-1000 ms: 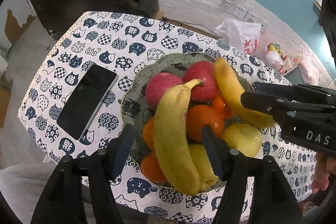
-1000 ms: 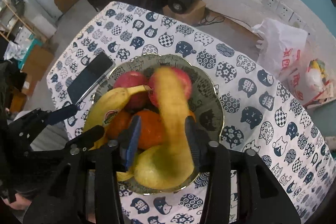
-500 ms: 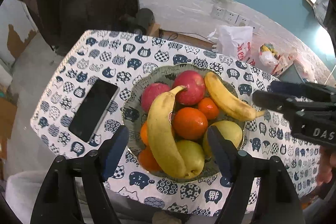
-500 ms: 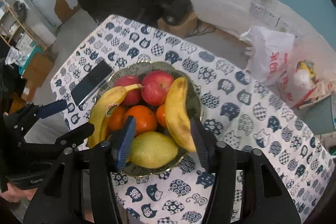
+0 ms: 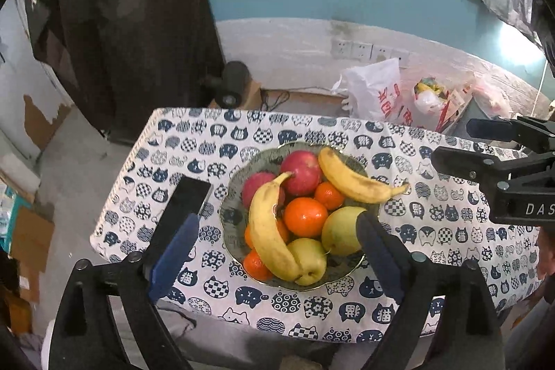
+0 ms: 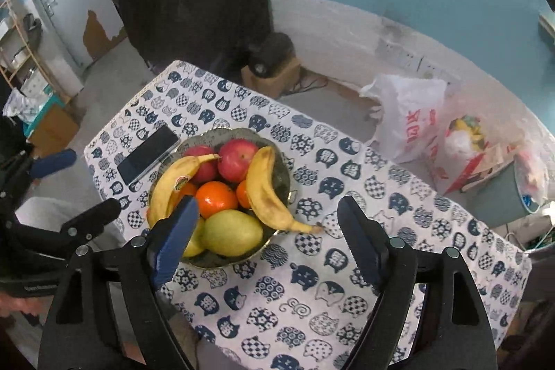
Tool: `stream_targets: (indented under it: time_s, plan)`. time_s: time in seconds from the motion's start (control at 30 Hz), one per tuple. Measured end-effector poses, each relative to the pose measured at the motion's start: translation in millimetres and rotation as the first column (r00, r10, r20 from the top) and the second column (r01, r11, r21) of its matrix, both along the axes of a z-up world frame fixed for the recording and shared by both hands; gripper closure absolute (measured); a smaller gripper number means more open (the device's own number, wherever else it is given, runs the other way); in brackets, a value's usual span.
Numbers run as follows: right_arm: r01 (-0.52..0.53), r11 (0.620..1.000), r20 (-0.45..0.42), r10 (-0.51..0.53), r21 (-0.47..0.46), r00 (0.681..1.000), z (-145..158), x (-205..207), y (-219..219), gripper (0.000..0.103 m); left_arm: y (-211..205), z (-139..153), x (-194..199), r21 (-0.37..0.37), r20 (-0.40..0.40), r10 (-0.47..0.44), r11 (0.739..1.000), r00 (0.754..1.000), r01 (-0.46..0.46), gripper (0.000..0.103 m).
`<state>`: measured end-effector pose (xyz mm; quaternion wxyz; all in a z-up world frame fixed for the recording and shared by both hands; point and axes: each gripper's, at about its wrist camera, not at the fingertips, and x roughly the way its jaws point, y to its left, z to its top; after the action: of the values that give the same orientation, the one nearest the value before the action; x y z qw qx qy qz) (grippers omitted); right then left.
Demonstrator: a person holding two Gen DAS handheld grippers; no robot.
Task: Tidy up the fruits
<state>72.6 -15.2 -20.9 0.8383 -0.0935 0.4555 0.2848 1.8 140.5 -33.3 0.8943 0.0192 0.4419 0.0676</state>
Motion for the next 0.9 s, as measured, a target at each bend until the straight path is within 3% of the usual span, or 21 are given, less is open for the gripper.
stream_targets:
  time_s: [0.43,0.9]
  plan:
    - [0.033,0.999,0.085,-0.033,-0.006,0.996,21,-24,-40,0.021,-14,31,-17,0.006,0.060,-0.020,1.000,0.998,0.020,0.003]
    - [0.014,1.000,0.093,-0.015,0.009,0.996,24,-34,-51,0.021,-29,42,-17,0.000,0.057,-0.037,0.999,0.998,0.037,0.003]
